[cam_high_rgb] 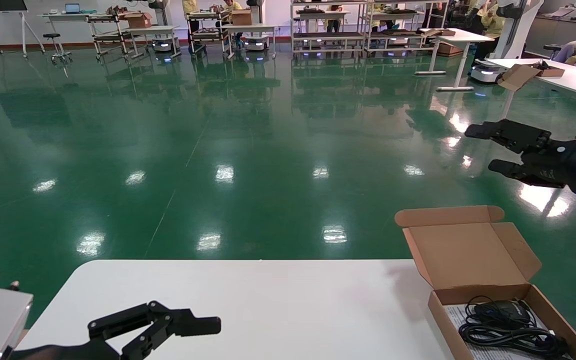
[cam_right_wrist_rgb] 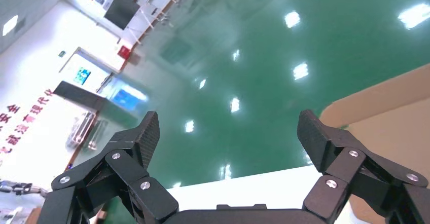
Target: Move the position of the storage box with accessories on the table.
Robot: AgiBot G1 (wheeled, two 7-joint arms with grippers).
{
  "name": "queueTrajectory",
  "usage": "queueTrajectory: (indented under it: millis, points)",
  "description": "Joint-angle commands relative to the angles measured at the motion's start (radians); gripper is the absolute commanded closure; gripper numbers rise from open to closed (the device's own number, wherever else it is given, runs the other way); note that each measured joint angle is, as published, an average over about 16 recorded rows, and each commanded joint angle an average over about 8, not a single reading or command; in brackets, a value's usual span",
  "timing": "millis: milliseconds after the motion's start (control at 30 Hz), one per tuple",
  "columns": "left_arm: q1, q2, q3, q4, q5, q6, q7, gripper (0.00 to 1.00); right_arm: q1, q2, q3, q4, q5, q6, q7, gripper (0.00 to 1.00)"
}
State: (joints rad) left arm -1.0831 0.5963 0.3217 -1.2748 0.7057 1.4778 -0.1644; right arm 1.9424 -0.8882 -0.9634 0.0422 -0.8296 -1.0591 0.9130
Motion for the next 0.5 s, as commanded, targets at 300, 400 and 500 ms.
queueTrajectory:
  millis: [300, 400, 500]
  points:
    - [0.000, 0.000, 0.000, 0.000, 0.000, 0.000, 0.000, 0.00, 0.005, 0.006, 0.002, 0.007, 0.004, -0.033, 0.007, 0.00]
    - [0.000, 0.000, 0.000, 0.000, 0.000, 0.000, 0.000, 0.00, 0.002, 0.004, 0.001, 0.004, 0.002, -0.022, 0.004, 0.00]
    - [0.000, 0.000, 0.000, 0.000, 0.000, 0.000, 0.000, 0.00, 0.000, 0.002, 0.000, 0.002, 0.000, -0.012, 0.002, 0.00]
